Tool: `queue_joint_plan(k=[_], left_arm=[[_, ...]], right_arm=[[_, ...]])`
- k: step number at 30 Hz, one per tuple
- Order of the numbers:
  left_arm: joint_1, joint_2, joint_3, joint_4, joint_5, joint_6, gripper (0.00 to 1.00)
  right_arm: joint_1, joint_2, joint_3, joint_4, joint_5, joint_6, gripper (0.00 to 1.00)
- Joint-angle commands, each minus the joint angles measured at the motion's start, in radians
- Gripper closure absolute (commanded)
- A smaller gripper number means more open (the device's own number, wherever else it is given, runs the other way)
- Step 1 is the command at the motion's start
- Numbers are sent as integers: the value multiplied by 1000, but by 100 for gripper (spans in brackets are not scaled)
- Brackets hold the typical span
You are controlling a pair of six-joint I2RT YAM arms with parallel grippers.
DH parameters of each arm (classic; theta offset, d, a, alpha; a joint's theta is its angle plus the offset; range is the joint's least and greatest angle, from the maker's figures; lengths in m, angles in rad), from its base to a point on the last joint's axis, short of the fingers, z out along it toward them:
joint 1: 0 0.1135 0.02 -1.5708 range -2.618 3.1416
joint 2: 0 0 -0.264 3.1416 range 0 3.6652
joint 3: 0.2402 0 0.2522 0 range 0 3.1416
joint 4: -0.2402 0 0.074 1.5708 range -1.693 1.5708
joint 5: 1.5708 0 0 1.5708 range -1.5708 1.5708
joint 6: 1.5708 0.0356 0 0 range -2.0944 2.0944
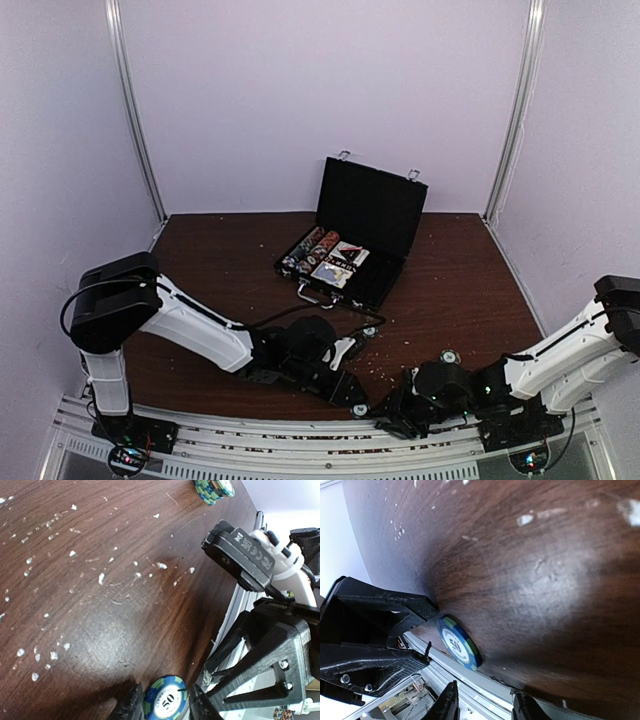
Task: Pack up texas hold em set
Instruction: Pick up the poker chip from the corner of the board.
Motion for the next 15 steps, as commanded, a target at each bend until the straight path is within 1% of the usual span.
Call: queue_joint_plan(k=[1, 8, 15], left_arm=[[-4, 17, -17, 9, -1, -2, 67], [-12, -11, -83, 64, 46, -35, 67], [-41, -22, -93, 56, 61, -27, 67]], right_arm=[[15, 55, -4, 5, 89, 30, 63], [38, 119, 9, 61, 143, 81, 65], [55, 122, 17, 24, 178, 116, 65]])
